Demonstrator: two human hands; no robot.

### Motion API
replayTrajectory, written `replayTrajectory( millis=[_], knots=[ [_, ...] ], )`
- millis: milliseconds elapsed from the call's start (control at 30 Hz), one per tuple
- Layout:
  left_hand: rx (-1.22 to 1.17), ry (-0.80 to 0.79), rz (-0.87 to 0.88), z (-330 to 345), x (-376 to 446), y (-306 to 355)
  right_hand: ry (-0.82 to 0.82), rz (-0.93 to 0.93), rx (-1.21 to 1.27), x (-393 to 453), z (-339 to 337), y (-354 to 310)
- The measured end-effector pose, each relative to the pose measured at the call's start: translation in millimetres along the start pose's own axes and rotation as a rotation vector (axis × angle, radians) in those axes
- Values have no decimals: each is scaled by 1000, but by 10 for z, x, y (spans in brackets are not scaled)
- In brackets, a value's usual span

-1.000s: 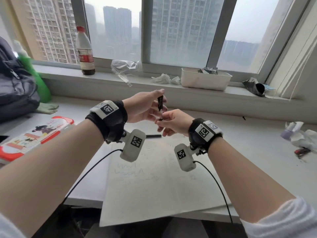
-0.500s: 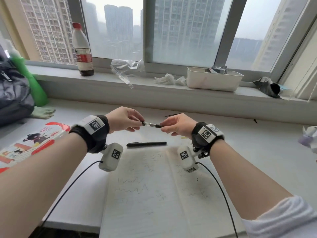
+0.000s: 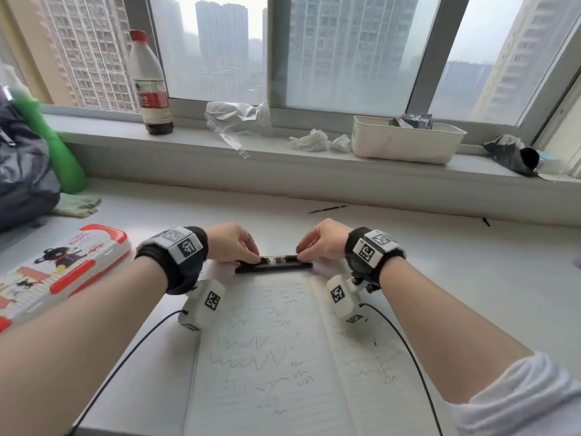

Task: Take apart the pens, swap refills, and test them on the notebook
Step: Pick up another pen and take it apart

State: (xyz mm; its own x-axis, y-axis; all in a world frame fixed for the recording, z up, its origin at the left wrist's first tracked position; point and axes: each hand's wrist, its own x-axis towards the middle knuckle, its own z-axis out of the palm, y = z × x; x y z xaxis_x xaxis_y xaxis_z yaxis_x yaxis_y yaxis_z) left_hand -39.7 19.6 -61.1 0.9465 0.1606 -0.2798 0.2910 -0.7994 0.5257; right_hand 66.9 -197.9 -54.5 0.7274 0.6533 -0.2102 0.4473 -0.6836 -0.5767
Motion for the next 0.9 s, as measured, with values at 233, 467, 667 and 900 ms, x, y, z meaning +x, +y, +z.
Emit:
replayTrajectory(
  millis=[233,467,667,900],
  knots=[
    [93,127,39,-376,423,611,321,57,387,-322,-788,582],
    [157,88,41,-49,1349,1389,338,234,594,-459,-865,1348],
    [353,57,-55,94,1822,1383,368,295,824,-474,-858,1674],
    [460,8,-2,216,1783,1607,395,282,884,-495,-787,1758]
  ],
)
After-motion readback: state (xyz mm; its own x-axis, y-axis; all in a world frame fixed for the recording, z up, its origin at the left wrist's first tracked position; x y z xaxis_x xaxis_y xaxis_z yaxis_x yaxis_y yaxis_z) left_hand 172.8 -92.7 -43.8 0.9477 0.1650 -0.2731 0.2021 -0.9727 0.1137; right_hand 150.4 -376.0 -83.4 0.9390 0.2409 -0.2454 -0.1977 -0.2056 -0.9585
